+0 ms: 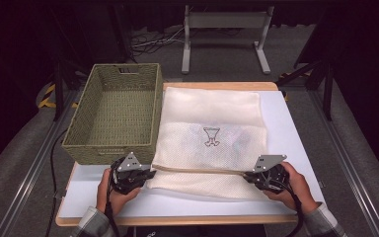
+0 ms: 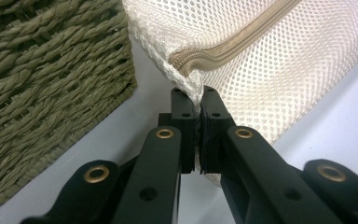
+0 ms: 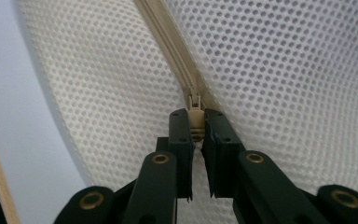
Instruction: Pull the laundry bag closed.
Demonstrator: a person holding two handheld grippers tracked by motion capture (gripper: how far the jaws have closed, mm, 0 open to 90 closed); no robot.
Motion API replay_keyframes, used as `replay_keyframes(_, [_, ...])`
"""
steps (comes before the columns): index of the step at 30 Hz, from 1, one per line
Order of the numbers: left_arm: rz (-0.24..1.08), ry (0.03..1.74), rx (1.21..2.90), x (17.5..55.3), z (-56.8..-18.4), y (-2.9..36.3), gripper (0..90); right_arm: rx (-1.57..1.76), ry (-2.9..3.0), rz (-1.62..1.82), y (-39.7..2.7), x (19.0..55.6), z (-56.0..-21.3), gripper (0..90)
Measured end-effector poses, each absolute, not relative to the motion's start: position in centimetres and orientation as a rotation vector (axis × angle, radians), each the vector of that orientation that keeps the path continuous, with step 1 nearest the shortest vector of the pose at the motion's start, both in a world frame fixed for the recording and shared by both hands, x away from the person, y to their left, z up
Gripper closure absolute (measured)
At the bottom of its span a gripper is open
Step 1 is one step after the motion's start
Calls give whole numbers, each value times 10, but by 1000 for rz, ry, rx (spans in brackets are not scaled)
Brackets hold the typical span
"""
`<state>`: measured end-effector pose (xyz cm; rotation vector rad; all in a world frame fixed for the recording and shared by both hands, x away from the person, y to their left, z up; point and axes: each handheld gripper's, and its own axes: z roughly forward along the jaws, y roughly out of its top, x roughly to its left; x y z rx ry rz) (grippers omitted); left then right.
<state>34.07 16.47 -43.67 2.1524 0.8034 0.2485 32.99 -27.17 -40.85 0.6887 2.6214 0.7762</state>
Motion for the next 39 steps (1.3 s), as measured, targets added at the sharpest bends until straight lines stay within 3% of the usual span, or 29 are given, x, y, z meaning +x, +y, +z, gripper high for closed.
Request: replay_keyframes(39, [234, 788, 2173, 343, -438, 166, 871, 824, 2567, 726, -316, 320, -410, 820])
